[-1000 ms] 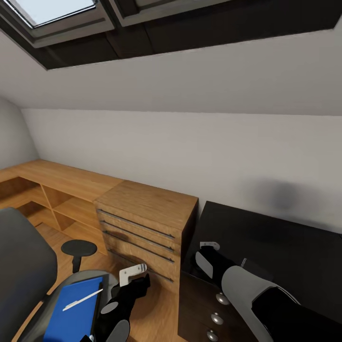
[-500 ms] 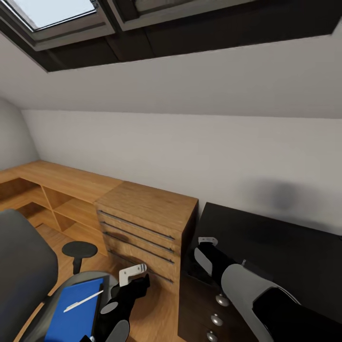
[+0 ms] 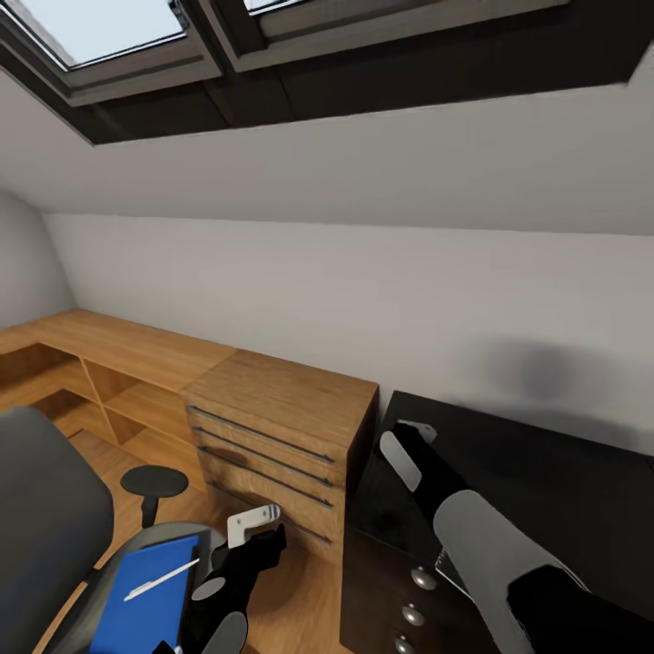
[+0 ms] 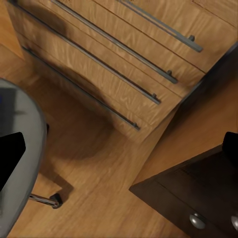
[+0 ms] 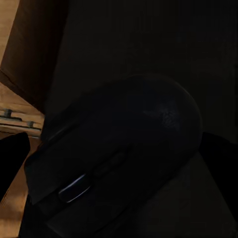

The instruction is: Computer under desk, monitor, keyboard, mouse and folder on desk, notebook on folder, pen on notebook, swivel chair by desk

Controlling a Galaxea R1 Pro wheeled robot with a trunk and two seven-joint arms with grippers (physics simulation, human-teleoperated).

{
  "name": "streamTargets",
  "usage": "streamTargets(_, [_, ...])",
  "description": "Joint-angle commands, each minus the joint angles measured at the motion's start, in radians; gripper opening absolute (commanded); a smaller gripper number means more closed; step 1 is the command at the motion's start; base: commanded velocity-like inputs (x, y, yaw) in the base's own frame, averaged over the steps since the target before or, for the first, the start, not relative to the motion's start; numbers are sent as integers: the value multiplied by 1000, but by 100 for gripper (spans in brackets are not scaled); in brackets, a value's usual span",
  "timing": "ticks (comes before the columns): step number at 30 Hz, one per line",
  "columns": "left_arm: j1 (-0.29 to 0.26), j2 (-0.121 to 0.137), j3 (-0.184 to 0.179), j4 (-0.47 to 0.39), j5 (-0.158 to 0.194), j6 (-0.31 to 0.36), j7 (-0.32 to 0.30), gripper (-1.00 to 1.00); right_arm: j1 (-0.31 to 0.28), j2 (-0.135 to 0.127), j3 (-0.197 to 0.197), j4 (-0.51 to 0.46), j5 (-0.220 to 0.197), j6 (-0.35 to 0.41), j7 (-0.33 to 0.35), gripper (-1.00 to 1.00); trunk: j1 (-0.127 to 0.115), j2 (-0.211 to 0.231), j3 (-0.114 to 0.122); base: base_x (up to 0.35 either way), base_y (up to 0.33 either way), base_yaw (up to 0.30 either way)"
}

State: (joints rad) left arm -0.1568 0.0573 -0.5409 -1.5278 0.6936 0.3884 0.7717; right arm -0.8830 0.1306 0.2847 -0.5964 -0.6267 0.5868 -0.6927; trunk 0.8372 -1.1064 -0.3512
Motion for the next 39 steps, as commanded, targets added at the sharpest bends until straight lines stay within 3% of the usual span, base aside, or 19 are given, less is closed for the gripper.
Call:
streamTargets(1, [-1,1,-2,-2,4,2,9,100,19,-1,4,-41,-9,8,-22,-100,-4,6,2,0,0,0])
streamTargets(3, [-1,1,-2,-2,4,2,14,100,53,-2,3,-105,-8,18,-33,-100,-11,20,8,0,0,0])
streamTargets(4, [-1,0,-2,-2,4,1,27,100,95,-3,3,-185,-7,28,-41,-100,-15,27,11,-109,0,0])
streamTargets(6, [-1,0,-2,-2,4,2,34,100,119,-7,3,-228,-6,32,-44,-100,-23,41,18,-219,0,0])
streamTargets(11, [-1,-1,-2,-2,4,2,38,100,137,-20,3,-251,-6,32,-39,-100,-42,76,33,-302,0,0])
streamTargets(16, [-1,-3,-3,-2,6,3,38,100,165,-59,8,-260,-4,31,-18,-100,-61,111,49,-336,0,0])
streamTargets(27, [-1,-5,-17,7,6,4,38,100,183,-67,2,-348,-8,35,-11,-100,-103,188,83,-132,0,-4])
streamTargets(28, [-1,-5,-25,14,6,4,38,100,186,-76,2,-358,-10,35,-11,-100,-103,188,84,0,0,-230])
streamTargets(39, [-1,-5,-29,29,4,4,36,100,187,-81,2,-359,-10,33,-10,-100,-103,188,85,0,0,-272])
